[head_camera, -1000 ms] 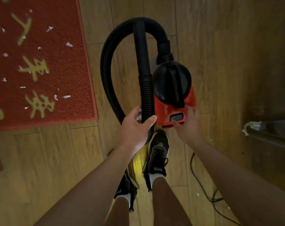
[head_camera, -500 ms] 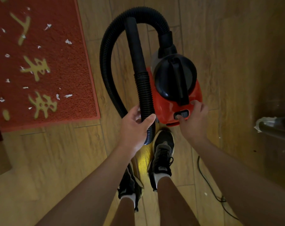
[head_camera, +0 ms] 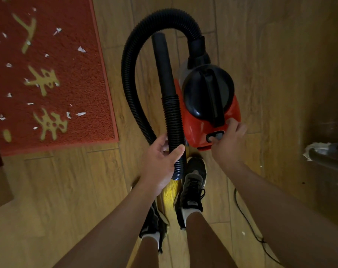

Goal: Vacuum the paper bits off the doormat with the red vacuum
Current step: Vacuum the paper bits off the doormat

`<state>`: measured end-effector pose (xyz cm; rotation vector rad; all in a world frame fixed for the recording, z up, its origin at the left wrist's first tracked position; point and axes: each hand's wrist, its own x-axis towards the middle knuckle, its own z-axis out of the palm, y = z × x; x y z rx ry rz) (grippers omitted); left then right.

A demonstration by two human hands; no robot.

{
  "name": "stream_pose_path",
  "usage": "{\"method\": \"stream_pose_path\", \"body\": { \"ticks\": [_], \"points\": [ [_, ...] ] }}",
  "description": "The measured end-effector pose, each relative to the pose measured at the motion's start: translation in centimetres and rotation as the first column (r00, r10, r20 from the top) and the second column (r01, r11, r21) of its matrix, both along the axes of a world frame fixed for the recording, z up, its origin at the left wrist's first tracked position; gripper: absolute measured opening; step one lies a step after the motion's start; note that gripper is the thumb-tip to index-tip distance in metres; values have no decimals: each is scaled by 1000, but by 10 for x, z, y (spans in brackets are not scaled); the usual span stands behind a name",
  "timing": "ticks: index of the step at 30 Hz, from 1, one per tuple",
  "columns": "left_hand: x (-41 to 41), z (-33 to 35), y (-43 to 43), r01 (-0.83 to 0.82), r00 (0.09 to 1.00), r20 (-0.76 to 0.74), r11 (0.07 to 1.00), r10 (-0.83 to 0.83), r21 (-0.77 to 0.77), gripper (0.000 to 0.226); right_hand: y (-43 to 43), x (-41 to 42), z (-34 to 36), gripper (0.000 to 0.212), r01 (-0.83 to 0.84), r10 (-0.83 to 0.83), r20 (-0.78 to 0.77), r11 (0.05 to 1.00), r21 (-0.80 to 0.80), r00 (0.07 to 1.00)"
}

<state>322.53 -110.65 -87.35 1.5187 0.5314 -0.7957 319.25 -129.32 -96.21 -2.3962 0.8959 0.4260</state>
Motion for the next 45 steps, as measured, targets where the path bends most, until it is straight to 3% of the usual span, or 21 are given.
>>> {"method": "stream_pose_path", "body": {
  "ticks": [17, 22, 31, 38, 45],
  "points": [
    [10, 16, 11, -28, 998, 53, 1000, 29, -14, 29, -5, 17, 25, 69, -18, 16, 19, 994, 108, 1000],
    [11, 25, 12, -33, 998, 56, 999, 32, 5, 27, 0, 21, 53, 66, 56, -61, 39, 990, 127, 997],
    [22, 48, 29, -70, 995, 64, 996, 73, -49, 25, 23, 40, 128, 55, -35, 17, 173, 995, 98, 985],
    [26, 67, 56, -117, 987, 98, 988, 126, -98, 28, 74, 84, 164, 64, -147, 92, 240, 964, 221, 966],
    [19, 74, 86, -181, 979, 68, 972, 193, -153, 30, 136, 116, 183, 57, -256, 177, 218, 871, 419, 960]
  ]
}}
